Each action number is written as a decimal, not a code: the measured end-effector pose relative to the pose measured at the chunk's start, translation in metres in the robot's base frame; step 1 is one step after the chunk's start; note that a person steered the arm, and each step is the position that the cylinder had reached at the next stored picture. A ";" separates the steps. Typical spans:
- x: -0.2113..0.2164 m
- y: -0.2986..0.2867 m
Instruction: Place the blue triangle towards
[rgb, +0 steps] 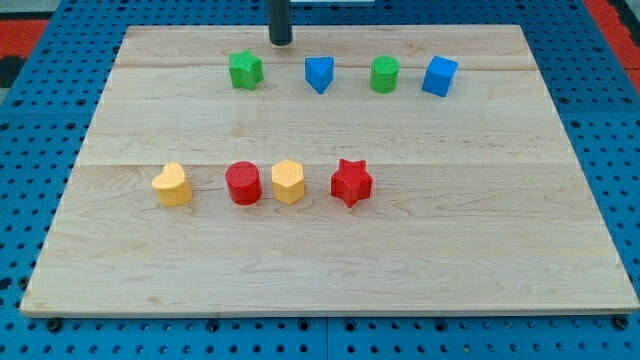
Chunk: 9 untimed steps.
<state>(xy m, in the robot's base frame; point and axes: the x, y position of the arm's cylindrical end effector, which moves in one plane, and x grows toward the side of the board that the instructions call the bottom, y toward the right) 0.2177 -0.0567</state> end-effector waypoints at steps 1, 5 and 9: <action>0.006 0.005; 0.113 0.032; 0.188 0.162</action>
<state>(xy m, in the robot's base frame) 0.4053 0.1054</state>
